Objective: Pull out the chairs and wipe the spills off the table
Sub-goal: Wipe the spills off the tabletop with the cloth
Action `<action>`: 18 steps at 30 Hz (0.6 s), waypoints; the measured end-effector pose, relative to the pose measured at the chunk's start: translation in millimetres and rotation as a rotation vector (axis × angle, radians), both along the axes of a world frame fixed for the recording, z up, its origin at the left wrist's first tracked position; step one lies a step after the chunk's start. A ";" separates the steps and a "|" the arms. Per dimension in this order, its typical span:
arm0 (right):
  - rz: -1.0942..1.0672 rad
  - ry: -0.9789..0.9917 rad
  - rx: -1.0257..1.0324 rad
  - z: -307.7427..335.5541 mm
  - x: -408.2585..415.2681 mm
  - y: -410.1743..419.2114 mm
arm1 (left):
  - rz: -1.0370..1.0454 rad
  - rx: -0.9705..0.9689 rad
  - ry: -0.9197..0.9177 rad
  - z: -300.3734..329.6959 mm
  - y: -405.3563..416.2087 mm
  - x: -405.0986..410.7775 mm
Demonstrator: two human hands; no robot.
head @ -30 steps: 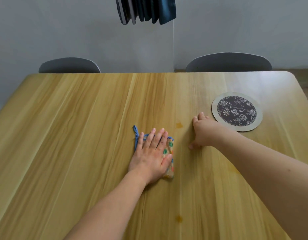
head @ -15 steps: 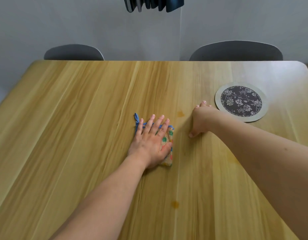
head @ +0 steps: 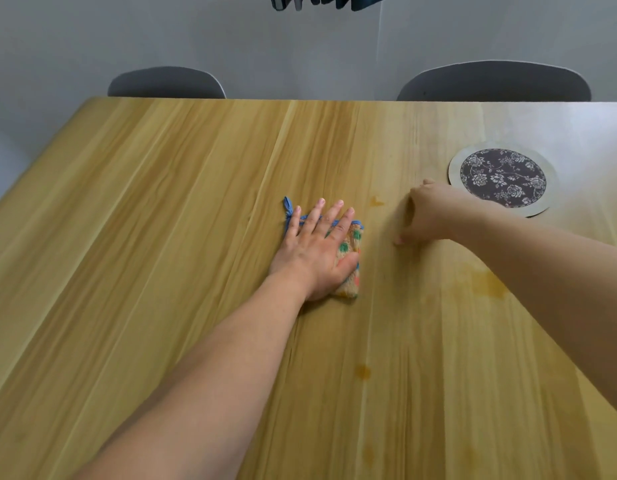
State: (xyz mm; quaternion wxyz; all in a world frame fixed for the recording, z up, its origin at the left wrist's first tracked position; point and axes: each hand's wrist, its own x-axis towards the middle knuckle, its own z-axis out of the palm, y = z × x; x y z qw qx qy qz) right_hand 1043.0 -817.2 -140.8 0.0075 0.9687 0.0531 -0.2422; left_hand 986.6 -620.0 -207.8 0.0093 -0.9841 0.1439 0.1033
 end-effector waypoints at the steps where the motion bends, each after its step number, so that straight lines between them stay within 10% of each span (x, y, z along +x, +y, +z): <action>1: 0.011 -0.079 0.039 -2.7 -11.9 -4.5 | 0.001 -0.003 -0.005 0.0 -0.1 -0.9; 18: 0.139 0.100 0.038 -12.4 -211.1 -3.3 | 0.010 -0.018 0.018 2.8 10.3 -142.3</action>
